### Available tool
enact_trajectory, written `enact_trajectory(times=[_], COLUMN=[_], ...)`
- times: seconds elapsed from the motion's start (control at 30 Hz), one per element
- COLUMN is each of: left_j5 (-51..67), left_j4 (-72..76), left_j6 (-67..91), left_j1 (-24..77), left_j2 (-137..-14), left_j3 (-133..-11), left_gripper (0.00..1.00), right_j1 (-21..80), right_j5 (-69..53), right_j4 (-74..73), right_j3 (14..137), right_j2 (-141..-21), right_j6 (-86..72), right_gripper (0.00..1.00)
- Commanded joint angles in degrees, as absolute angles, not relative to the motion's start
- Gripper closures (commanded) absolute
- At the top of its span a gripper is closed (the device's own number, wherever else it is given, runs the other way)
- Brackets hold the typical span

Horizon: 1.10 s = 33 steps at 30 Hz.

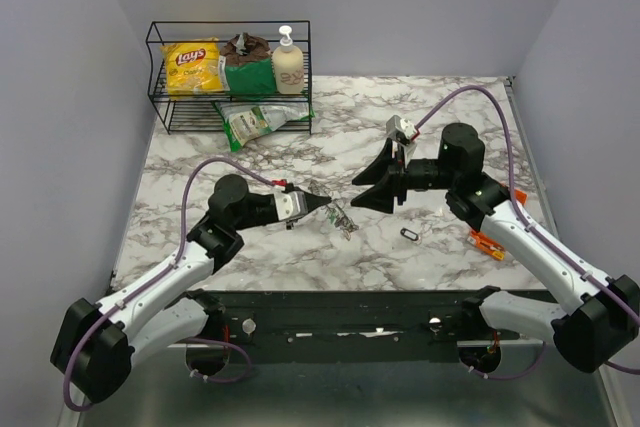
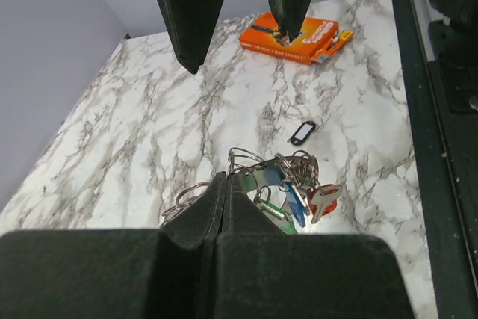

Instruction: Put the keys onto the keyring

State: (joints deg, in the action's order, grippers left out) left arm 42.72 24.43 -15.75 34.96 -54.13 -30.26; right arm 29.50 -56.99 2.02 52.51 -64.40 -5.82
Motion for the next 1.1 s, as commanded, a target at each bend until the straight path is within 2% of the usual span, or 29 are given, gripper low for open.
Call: enact_trajectory(times=[0.0,0.13,0.23,1.07], left_j5=[39.29,43.33,43.42,44.47], left_j4=[21.01,16.78,19.51,13.98], left_j6=[-26.61,-37.52,-37.62,-38.41], left_j1=[35.86,36.56,36.83,37.09], left_j2=[-51.16,-48.78,-47.55,-49.57], left_j3=[-31.73,-30.86,-29.62,-33.13], left_gripper=[1.0,1.0,1.0,1.0], right_j1=[29.09,29.09,29.09,29.09], right_j5=[-59.85,-59.85,-60.03,-57.92], right_j4=[0.62,0.17,0.17,-2.11], right_j3=[52.82,53.35,53.44,53.09], right_j2=[-64.42,-64.95,-65.21,-69.25], right_j6=[-4.31,-3.61,-3.6,-3.52], right_gripper=[0.35,0.35,0.35,0.37])
